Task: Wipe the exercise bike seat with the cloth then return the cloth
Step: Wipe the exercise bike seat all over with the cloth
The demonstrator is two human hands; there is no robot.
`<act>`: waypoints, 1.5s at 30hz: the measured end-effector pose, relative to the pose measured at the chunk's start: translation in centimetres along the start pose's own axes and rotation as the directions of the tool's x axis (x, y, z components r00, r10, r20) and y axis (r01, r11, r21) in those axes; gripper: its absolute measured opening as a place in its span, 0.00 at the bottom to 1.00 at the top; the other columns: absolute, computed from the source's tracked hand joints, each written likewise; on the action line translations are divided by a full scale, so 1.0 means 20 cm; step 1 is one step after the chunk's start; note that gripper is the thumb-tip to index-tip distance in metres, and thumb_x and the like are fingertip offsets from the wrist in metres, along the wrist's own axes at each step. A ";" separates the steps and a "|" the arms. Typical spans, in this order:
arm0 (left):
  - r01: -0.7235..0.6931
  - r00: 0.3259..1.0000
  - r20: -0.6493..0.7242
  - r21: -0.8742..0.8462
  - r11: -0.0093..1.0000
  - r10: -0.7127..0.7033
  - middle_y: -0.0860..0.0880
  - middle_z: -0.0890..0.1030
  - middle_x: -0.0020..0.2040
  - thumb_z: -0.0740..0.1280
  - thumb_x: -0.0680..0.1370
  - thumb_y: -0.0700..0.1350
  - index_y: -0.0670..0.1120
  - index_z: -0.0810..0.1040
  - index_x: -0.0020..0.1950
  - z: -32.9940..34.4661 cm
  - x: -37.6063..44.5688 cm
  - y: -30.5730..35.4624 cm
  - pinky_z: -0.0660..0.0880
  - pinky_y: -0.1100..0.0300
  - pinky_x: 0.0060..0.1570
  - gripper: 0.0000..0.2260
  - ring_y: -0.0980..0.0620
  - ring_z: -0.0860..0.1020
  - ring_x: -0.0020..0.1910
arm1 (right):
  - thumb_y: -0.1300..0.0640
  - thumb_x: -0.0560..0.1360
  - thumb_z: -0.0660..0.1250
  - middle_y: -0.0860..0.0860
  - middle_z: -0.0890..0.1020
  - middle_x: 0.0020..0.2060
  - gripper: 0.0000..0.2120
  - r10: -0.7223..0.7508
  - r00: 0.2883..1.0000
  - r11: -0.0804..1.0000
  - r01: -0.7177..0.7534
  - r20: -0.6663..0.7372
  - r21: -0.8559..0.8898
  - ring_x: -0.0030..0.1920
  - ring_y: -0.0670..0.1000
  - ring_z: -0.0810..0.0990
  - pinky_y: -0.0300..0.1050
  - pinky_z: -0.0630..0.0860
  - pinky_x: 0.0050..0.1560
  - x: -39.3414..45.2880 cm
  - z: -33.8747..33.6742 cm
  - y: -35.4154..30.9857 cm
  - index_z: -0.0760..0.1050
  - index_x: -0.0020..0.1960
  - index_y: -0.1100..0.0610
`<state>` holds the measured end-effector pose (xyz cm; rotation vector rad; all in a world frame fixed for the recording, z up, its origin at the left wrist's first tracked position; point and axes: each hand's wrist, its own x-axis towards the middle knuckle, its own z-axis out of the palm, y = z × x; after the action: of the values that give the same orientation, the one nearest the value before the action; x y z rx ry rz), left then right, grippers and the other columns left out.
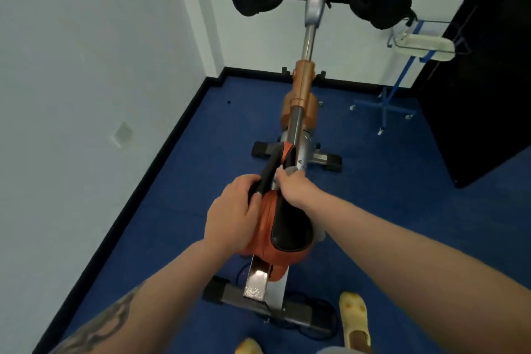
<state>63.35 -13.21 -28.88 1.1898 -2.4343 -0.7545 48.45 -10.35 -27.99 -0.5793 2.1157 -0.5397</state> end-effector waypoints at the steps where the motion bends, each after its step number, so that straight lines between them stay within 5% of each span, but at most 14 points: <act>1: -0.001 1.000 -0.002 -0.015 1.000 0.001 0.59 0.75 0.58 0.56 0.77 0.51 0.58 0.68 0.62 0.00 0.00 -0.01 0.71 0.56 0.47 0.13 0.57 0.73 0.55 | 0.41 0.80 0.49 0.62 0.70 0.69 0.33 -0.002 1.000 1.000 0.002 -0.025 0.023 0.67 0.62 0.70 0.51 0.67 0.65 -0.01 0.01 -0.01 0.53 0.75 0.63; 5: -0.028 0.998 -0.051 -0.030 0.999 0.027 0.58 0.76 0.56 0.55 0.77 0.50 0.58 0.69 0.61 0.02 -0.01 -0.01 0.69 0.59 0.44 0.13 0.57 0.74 0.52 | 0.40 0.80 0.47 0.61 0.69 0.67 0.30 -0.112 0.992 0.988 0.105 -0.057 -0.113 0.63 0.63 0.72 0.53 0.70 0.57 -0.20 0.03 0.12 0.55 0.75 0.57; 9: -0.063 0.993 -0.100 0.033 0.997 0.066 0.56 0.77 0.55 0.55 0.77 0.49 0.55 0.70 0.60 0.03 -0.01 0.01 0.68 0.58 0.40 0.13 0.54 0.75 0.49 | 0.39 0.79 0.50 0.59 0.65 0.66 0.29 -0.146 0.987 0.988 0.142 -0.066 -0.061 0.60 0.61 0.72 0.55 0.71 0.61 -0.44 0.12 0.36 0.48 0.76 0.47; 17: -0.086 0.992 -0.090 0.044 0.995 0.089 0.55 0.77 0.56 0.55 0.78 0.47 0.53 0.70 0.60 0.03 -0.01 0.00 0.69 0.56 0.40 0.13 0.53 0.75 0.50 | 0.40 0.80 0.48 0.57 0.72 0.67 0.28 -0.144 0.969 0.989 0.133 -0.201 -0.070 0.62 0.59 0.74 0.55 0.72 0.60 -0.30 0.09 0.15 0.56 0.75 0.53; 20: -0.082 0.992 -0.093 0.000 0.997 0.082 0.56 0.77 0.56 0.55 0.77 0.48 0.55 0.70 0.60 0.03 -0.01 -0.01 0.71 0.56 0.42 0.12 0.56 0.75 0.50 | 0.40 0.80 0.49 0.50 0.53 0.77 0.31 -0.292 0.916 0.951 0.249 -0.277 -0.182 0.73 0.55 0.61 0.55 0.65 0.69 -0.52 0.23 0.30 0.40 0.78 0.45; 23: -0.079 0.991 -0.108 -0.001 0.997 0.078 0.57 0.77 0.55 0.55 0.77 0.49 0.56 0.70 0.59 0.03 -0.01 -0.01 0.70 0.58 0.41 0.12 0.57 0.75 0.49 | 0.41 0.80 0.47 0.49 0.36 0.77 0.33 -0.308 0.917 0.944 0.262 -0.252 -0.198 0.77 0.55 0.45 0.55 0.55 0.75 -0.61 0.30 0.39 0.29 0.75 0.44; 29: -0.028 0.995 -0.095 -0.028 0.999 0.026 0.59 0.77 0.54 0.55 0.77 0.49 0.58 0.71 0.60 0.03 -0.02 0.01 0.69 0.60 0.41 0.13 0.62 0.73 0.47 | 0.43 0.82 0.44 0.55 0.46 0.79 0.29 -0.330 0.917 0.887 0.220 -0.224 -0.406 0.78 0.57 0.47 0.59 0.44 0.75 -0.38 0.16 0.18 0.38 0.78 0.50; 36: 0.019 0.995 -0.094 -0.047 0.999 -0.023 0.62 0.77 0.55 0.55 0.78 0.50 0.59 0.71 0.61 0.02 -0.02 0.01 0.67 0.68 0.42 0.14 0.63 0.74 0.51 | 0.38 0.75 0.30 0.45 0.35 0.75 0.31 -0.560 0.812 0.773 0.440 -0.166 -0.457 0.76 0.50 0.33 0.51 0.33 0.74 -0.56 0.27 0.40 0.38 0.77 0.44; 41: 0.030 0.994 -0.102 -0.054 0.998 -0.036 0.61 0.78 0.57 0.55 0.77 0.51 0.59 0.72 0.61 0.02 -0.03 0.00 0.67 0.64 0.44 0.15 0.63 0.73 0.53 | 0.44 0.82 0.45 0.45 0.50 0.78 0.23 -0.544 0.805 0.822 0.457 -0.235 -0.339 0.78 0.50 0.48 0.53 0.52 0.75 -0.36 0.19 0.25 0.59 0.76 0.43; 45: 0.029 0.995 -0.090 -0.060 0.998 -0.034 0.60 0.77 0.57 0.56 0.77 0.49 0.58 0.72 0.62 0.01 -0.04 0.02 0.67 0.61 0.46 0.14 0.61 0.74 0.54 | 0.45 0.82 0.50 0.47 0.47 0.79 0.26 -0.453 0.862 0.880 0.393 -0.228 -0.265 0.75 0.54 0.54 0.56 0.64 0.70 -0.36 0.16 0.21 0.48 0.78 0.43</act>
<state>63.47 -12.42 -28.89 1.2160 -2.3091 -0.7590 54.05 -3.41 -27.56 -1.1730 2.3418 -0.6800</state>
